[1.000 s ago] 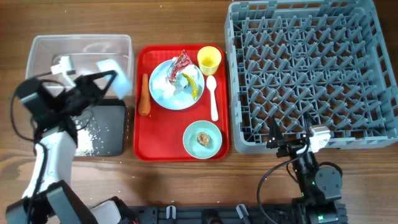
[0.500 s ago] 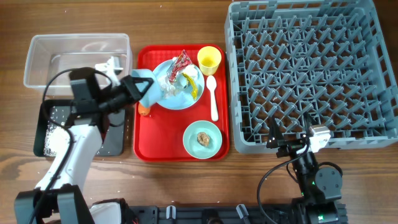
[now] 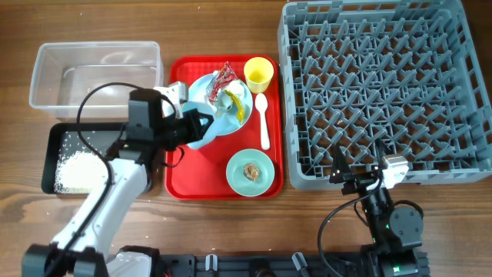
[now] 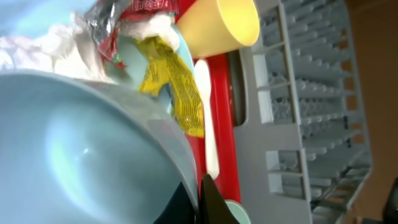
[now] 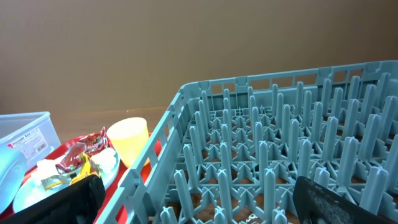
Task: Sort waste into correct bins and load items into the dishwasher rack
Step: 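Return the empty bowl with the left gripper onto the red tray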
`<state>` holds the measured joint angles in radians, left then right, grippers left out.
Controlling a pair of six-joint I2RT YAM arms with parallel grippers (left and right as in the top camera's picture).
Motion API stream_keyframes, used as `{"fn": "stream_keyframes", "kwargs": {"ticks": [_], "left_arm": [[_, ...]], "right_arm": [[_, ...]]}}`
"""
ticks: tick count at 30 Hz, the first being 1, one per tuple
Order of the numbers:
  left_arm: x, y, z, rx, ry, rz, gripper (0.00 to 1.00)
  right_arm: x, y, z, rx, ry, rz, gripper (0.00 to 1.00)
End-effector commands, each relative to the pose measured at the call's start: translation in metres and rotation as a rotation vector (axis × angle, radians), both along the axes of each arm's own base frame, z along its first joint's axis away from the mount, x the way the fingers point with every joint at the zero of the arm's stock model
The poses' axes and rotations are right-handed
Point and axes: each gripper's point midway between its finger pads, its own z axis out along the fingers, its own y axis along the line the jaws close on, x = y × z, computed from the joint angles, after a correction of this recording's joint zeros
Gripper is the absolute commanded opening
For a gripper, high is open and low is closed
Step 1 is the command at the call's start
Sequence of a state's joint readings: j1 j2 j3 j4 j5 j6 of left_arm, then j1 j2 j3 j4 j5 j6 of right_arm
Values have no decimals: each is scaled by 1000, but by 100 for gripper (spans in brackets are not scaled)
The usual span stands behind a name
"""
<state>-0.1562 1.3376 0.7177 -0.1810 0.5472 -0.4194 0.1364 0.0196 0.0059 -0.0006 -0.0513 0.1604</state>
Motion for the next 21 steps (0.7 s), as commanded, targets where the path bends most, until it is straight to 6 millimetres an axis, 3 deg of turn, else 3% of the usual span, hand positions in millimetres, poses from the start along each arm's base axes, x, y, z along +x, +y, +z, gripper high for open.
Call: {"fn": "stream_keyframes", "kwargs": {"ticks": [1,7,12,21], "left_arm": [[-11,3,-4,161,-22,13,4],[-51,-12,-29,279,97,-67,4],[-72,-6,-51,444,158,-82,4],[-82,-4,-71,496,227,-103,5]], "right_arm": [[0,-1,1,-1,-4,-5,100],[0,-1,1,-2,-4,-5,100],[0,-1,1,-2,-4,-5,100],[0,-1,1,-2,-4,-5,99]]}}
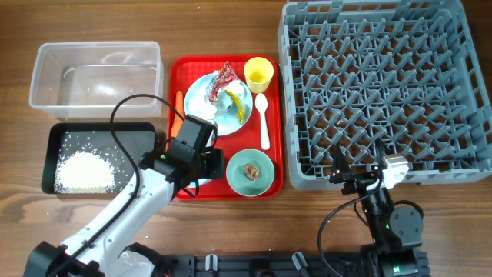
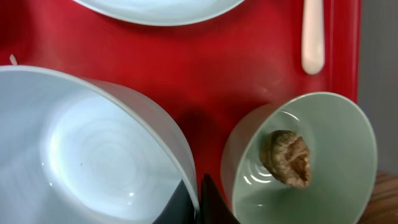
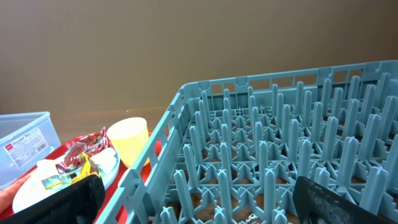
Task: Sort waste into correct bins and load items into the dishwasher rack
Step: 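Return the empty bowl with the left gripper onto the red tray, then move the left gripper to the green bowl and grasp the brown scrap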
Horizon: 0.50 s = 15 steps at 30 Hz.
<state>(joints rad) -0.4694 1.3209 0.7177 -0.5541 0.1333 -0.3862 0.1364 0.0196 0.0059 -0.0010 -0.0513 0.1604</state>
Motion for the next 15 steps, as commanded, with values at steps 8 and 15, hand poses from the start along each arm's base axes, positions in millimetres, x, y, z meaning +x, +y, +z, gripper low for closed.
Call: {"fn": "stream_keyframes", "kwargs": {"ticks": [8,15], "left_arm": [[-9,-6,-13,-6,68,-33,8],[-11,-5,-11,-6,76,-35,43]], "right_arm": [[0,-1,1,-1,-5,-5,100],[0,-1,1,-1,-5,-5,100]]}}
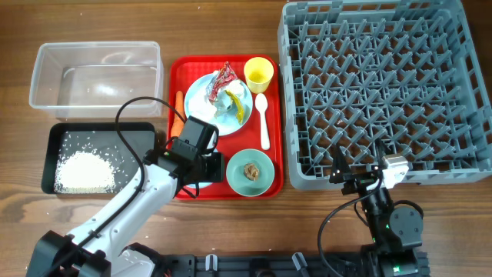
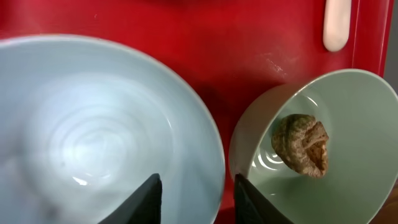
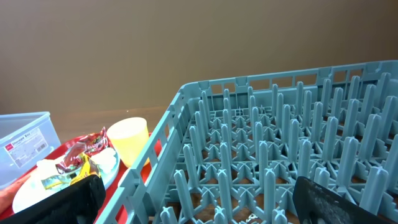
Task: Sort waste into correct bins and load items into the dishwasher rack
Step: 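Move the left gripper to the green bowl and grasp the brown scrap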
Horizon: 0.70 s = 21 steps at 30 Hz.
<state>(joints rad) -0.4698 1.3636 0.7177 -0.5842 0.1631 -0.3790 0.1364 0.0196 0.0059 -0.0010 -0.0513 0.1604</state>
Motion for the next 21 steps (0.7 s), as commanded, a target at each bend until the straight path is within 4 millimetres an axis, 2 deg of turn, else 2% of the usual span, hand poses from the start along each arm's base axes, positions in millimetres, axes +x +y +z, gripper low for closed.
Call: {"fn": "stream_keyframes", "kwargs": {"ticks": [1,5,9,11,17,21], "left_arm": [[2,-6,6,-20,-9,-20,49],[10,-8,25,-18,-47,-45,50],[21,-15,59,-37,-102,-67,49],[21,-23,69,-61,-113,-86,49],[1,-56,70,-77,-111,-203,51],[-4,-76,65,-82,-118,-223,47]], "right_arm": [[0,-1,1,-2,-5,-5,100],[0,-1,1,-1,-5,-5,100],[0,-1,1,-2,-5,-5,100],[0,-1,1,-1,-4,-5,100],[0,-1,1,-1,-5,-5,100],[0,-1,1,-2,-5,-5,100]]}}
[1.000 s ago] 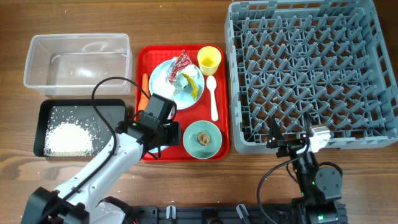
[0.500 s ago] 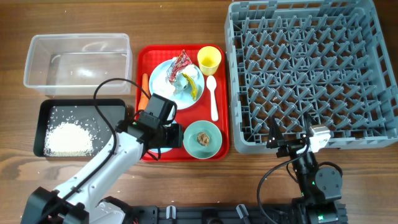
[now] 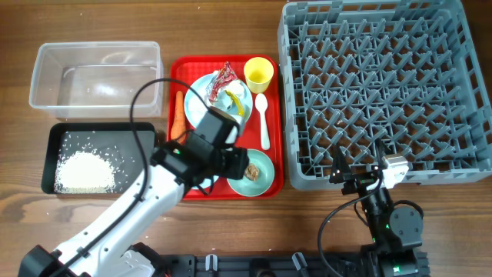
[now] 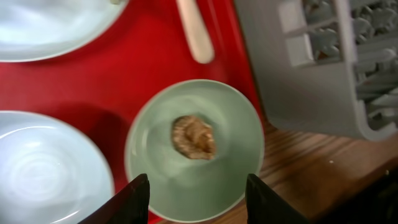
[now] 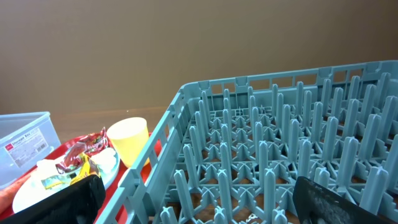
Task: Sort waste into correct bins and load items into the dishwasher rack
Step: 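Move the left gripper to the green bowl and grasp the brown scrap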
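My left gripper (image 4: 199, 202) hangs open over the green bowl (image 4: 194, 149), which holds a brown food scrap (image 4: 194, 137) on the red tray (image 3: 269, 181); nothing is between its fingers. An empty light blue bowl (image 4: 43, 174) sits on the tray left of the green one. Further back lie the white spoon (image 3: 262, 119), the yellow cup (image 3: 258, 74), and a pale blue plate (image 3: 201, 100) with crumpled wrappers (image 3: 227, 88). An orange carrot (image 3: 178, 115) lies along the tray's left edge. My right gripper (image 5: 199, 205) rests open at the near edge of the grey dishwasher rack (image 3: 384, 85).
A clear plastic bin (image 3: 96, 73) stands at the back left. In front of it is a black tray (image 3: 58, 135) with white rice. The rack fills the right side of the wooden table (image 3: 307, 215).
My left gripper was open round the light blue bowl's rim; it now sits further right and higher, over the green bowl. The light blue bowl stays on the tray. The right arm is unchanged.
My left gripper was shut on the light blue bowl's rim, holding it up beside the plate. Then the bowl was down at the tray's front left, still gripped. Then the gripper stood open with the bowl left there, and now it hangs over the green bowl.
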`<state>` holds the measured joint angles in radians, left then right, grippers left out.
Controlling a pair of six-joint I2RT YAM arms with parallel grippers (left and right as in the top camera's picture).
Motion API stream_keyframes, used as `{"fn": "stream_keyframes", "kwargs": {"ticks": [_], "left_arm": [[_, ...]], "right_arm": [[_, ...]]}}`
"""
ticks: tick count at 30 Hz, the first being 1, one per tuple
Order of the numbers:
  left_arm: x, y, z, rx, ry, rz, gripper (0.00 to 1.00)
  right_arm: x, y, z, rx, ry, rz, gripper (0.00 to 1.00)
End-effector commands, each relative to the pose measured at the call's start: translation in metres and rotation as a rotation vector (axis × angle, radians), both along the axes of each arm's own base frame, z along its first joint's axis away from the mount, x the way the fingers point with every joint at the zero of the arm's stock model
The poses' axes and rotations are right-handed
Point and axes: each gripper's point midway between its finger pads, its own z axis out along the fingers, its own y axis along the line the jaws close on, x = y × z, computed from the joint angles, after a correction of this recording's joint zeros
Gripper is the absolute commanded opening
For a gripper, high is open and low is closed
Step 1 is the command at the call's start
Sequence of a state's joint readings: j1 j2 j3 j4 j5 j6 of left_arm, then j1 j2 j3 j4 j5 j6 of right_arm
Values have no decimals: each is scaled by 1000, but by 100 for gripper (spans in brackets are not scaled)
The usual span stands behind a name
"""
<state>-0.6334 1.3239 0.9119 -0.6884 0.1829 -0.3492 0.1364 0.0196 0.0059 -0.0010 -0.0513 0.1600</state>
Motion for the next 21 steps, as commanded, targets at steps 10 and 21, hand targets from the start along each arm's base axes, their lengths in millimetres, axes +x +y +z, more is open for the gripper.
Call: {"fn": "stream_keyframes", "kwargs": {"ticks": [10,21], "left_arm": [[-7,-31,-39,74,51,2,47],[7,-19,-60,162,33,95,46]], "right_arm": [[0,-1,1,-1,-4,-5,100],[0,-1,1,-1,-4,-5,100]]}}
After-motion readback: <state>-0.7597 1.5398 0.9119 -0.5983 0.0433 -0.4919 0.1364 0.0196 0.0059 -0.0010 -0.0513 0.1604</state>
